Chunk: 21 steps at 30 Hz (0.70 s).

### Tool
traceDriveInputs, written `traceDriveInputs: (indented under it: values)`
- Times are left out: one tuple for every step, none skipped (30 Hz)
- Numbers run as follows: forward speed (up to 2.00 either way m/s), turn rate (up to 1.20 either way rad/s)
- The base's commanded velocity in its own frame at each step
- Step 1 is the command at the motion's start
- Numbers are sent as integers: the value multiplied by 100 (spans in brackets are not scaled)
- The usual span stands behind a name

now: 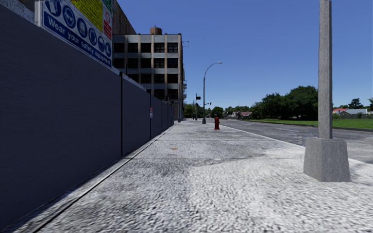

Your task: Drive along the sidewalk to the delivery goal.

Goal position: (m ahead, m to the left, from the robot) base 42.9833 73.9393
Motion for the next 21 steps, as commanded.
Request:
traceDriveInputs:
  values:
    - [200,0]
    - [200,0]
    - [200,0]
    - [200,0]
    - [200,0]
    - [200,0]
    - [200,0]
    - [200,0]
    - [200,0]
    - [200,0]
    - [200,0]
    - [200,0]
    - [200,0]
    - [200,0]
    - [200,0]
    - [200,0]
    - [200,0]
    - [200,0]
    - [200,0]
    - [200,0]
    - [200,0]
